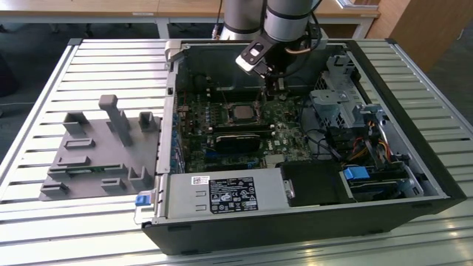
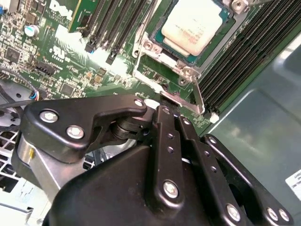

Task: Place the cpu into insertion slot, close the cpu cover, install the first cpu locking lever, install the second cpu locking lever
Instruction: 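Close the cpu cover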

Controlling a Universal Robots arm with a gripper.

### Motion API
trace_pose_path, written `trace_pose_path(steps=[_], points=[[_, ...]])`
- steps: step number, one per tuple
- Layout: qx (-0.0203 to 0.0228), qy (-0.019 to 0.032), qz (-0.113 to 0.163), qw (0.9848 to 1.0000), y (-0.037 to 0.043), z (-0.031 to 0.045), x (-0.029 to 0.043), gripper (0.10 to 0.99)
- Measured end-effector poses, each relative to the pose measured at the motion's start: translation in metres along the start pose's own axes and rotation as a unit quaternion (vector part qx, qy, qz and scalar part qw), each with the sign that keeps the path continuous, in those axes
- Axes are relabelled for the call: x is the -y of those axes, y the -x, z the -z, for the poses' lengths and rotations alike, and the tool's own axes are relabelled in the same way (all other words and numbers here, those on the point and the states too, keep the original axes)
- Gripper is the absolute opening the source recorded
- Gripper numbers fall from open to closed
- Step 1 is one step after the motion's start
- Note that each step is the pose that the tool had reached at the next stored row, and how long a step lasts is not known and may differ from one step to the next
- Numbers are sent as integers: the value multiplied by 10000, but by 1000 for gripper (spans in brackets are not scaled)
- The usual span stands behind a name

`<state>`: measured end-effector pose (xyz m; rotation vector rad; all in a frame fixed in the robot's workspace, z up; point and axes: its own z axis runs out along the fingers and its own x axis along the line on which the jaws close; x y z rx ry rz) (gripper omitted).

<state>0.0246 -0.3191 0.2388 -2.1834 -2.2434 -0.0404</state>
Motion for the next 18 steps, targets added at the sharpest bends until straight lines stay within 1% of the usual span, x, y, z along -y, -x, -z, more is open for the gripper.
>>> trace_pose_path(steps=[8,18], points=[[0,0,0,10000,-3,-31,61,106],[0,0,0,10000,-5,-74,158,106]])
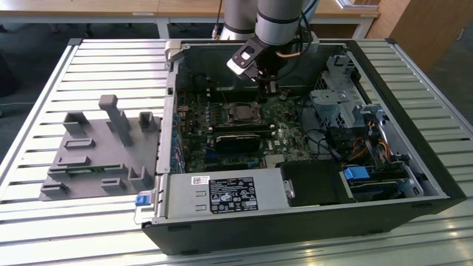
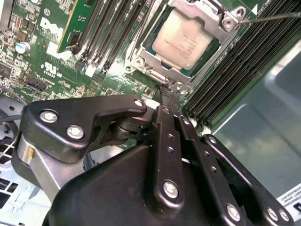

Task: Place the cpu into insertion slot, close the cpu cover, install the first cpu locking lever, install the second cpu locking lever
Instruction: 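Close the cpu cover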

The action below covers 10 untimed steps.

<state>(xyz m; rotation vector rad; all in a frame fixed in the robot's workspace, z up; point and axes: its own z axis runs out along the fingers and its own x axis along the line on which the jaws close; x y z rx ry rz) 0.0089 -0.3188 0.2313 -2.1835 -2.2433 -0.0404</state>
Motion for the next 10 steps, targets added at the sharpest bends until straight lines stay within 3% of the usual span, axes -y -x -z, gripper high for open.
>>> trace_pose_path(steps=[10], points=[[1,0,1,10000,-2,-22,86,106]])
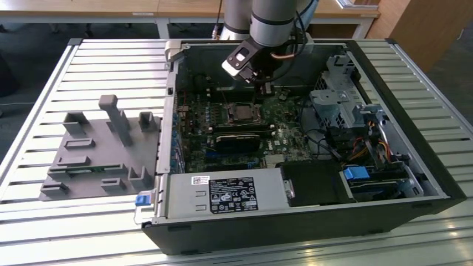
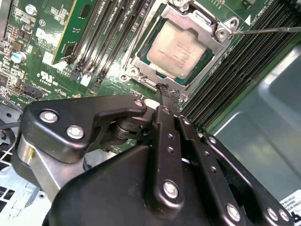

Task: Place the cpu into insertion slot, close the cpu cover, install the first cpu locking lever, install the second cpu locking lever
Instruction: 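Close the cpu cover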

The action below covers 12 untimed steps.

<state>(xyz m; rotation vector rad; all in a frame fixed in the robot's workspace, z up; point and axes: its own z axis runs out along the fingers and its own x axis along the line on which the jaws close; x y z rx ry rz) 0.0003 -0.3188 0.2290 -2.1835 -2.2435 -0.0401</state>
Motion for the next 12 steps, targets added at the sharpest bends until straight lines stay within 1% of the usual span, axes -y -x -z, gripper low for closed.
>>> trace_pose_path(steps=[4,6,9,12], points=[[-3,1,-1,10000,3,-4,13,106],[-1,0,0,10000,8,-5,36,106],[-1,0,0,10000,9,-7,90,106],[-1,1,0,10000,7,-9,177,106]])
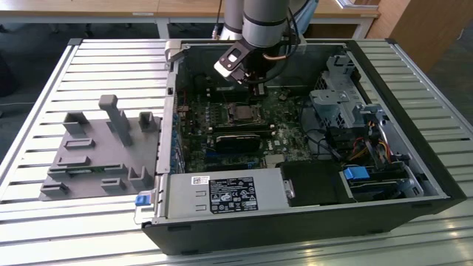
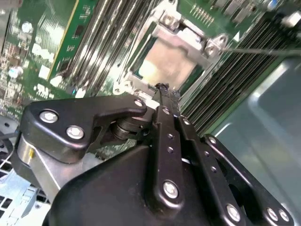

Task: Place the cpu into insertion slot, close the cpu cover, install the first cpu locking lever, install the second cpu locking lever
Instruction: 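Close the cpu cover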

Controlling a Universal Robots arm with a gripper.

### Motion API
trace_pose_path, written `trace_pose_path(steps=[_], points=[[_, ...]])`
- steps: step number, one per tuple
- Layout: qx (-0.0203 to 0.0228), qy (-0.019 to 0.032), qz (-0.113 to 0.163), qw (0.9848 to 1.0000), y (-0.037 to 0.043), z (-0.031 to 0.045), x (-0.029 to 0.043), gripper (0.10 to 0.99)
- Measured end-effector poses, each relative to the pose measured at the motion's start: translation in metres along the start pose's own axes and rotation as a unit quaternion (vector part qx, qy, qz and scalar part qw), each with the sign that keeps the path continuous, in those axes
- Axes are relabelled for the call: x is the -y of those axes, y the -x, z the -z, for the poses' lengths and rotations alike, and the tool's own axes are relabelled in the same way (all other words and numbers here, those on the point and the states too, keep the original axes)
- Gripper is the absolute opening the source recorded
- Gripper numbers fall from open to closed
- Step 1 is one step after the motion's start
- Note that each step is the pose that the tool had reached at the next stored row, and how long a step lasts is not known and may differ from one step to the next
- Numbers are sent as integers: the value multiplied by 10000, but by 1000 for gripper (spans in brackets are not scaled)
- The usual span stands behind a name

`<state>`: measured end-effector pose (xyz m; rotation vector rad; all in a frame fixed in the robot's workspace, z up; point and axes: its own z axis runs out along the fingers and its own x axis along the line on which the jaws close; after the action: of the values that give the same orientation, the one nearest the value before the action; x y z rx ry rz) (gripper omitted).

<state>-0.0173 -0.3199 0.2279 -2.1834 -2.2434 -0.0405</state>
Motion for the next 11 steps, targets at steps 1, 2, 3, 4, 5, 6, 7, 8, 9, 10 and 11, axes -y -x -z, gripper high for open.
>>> trace_pose_path(steps=[1,2,3,4,5,6,7,8,9,10,11], points=[[0,0,-1,10000,-1,-1,23,106],[0,0,0,10000,-1,-4,43,106],[0,0,-1,10000,-2,-8,61,106],[0,0,0,10000,-2,-14,75,106],[0,0,-1,10000,-2,-21,84,106],[0,0,-1,10000,-2,-26,88,106],[0,0,0,10000,-2,-30,89,106],[1,-1,0,10000,-1,-32,90,106],[1,-1,0,10000,-1,-34,91,106],[1,-1,0,10000,-1,-34,93,106],[1,-1,0,10000,-2,-35,94,106]])
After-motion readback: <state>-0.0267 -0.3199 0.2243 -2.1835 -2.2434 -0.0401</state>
